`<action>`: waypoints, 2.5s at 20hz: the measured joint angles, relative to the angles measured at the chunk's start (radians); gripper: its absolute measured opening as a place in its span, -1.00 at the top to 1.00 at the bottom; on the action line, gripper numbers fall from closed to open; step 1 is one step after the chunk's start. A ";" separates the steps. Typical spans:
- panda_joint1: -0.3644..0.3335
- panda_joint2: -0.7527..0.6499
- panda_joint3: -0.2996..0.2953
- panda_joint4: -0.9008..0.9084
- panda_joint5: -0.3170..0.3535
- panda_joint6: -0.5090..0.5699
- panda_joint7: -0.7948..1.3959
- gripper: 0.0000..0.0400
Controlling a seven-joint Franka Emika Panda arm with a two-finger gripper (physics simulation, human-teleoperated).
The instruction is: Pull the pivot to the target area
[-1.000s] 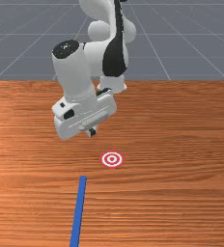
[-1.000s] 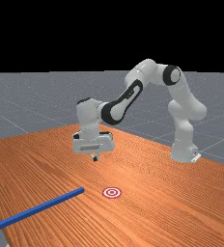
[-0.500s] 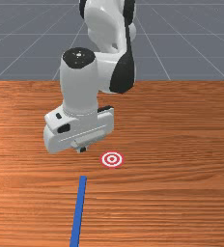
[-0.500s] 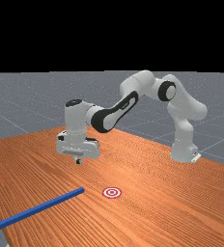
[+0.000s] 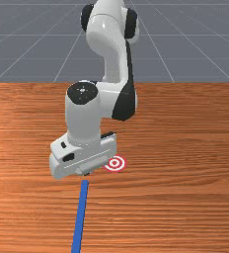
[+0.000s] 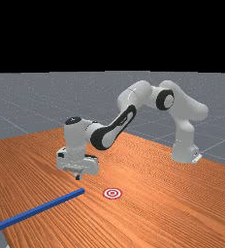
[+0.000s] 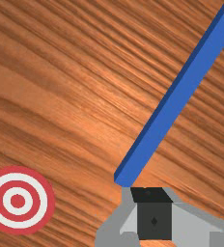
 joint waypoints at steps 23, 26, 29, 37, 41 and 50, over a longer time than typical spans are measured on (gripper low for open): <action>-0.051 0.173 0.055 0.225 0.060 -0.043 -0.055 0.22; -0.034 0.158 0.032 0.193 0.037 -0.023 -0.033 -0.73; -0.050 0.191 0.052 0.260 0.056 -0.076 -0.049 -0.94; -0.045 0.193 0.049 0.212 0.054 0.005 -0.049 -1.00; -0.050 0.258 0.054 0.292 0.057 -0.027 -0.050 -1.00; -0.061 0.247 0.053 0.236 0.063 0.040 -0.056 0.14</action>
